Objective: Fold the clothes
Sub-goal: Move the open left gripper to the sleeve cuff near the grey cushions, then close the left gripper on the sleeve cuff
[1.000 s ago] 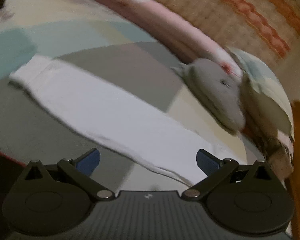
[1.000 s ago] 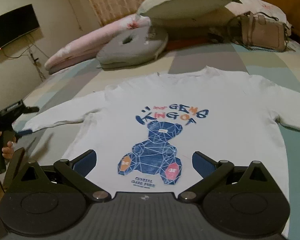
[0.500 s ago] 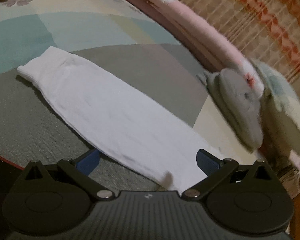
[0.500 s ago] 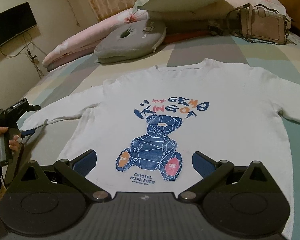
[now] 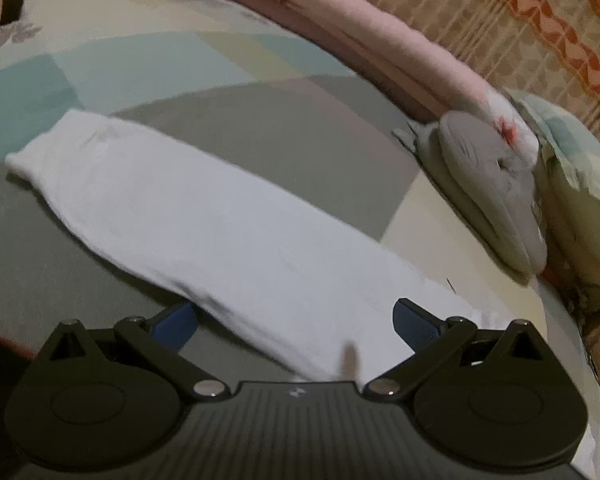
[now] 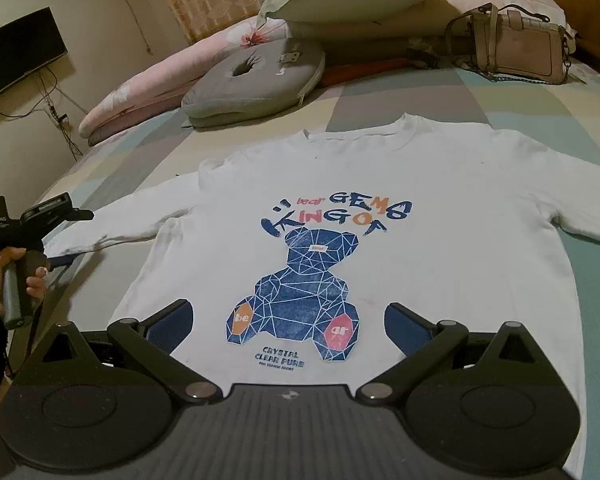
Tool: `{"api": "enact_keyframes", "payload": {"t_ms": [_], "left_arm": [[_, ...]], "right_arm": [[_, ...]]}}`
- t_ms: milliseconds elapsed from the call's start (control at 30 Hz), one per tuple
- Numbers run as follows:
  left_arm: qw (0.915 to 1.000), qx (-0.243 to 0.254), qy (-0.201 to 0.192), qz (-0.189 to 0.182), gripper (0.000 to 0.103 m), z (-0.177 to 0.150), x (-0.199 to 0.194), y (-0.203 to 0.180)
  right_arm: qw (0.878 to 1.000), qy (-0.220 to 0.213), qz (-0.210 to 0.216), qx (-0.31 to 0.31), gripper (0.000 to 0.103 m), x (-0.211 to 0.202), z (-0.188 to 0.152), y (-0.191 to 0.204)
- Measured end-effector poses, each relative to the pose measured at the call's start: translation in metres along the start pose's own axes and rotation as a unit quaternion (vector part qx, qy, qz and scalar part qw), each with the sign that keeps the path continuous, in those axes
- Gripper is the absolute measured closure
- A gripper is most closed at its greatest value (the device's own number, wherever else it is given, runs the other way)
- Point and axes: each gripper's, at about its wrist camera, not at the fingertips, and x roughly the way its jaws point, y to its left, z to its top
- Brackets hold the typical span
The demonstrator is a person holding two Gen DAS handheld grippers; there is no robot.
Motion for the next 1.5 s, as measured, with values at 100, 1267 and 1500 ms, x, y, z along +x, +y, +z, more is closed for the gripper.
{"api": "enact_keyframes", "payload": {"t_ms": [100, 1267, 1500], "left_arm": [[0.9977, -0.050, -0.039, -0.022, 0.001, -0.008, -0.006, 0.013], [0.9915, -0.040, -0.093, -0.081, 0.001, 0.028, 0.007, 0.012], [0.9877, -0.065, -0.099, -0.102, 0.001, 0.027, 0.007, 0.015]], "right_arm": [[1.000, -0.002, 0.001, 0.002, 0.000, -0.001, 0.000, -0.001], [1.000, 0.005, -0.001, -0.018, 0.000, 0.003, -0.002, 0.007], [1.000, 0.003, 0.000, -0.018, 0.000, 0.002, -0.001, 0.007]]}}
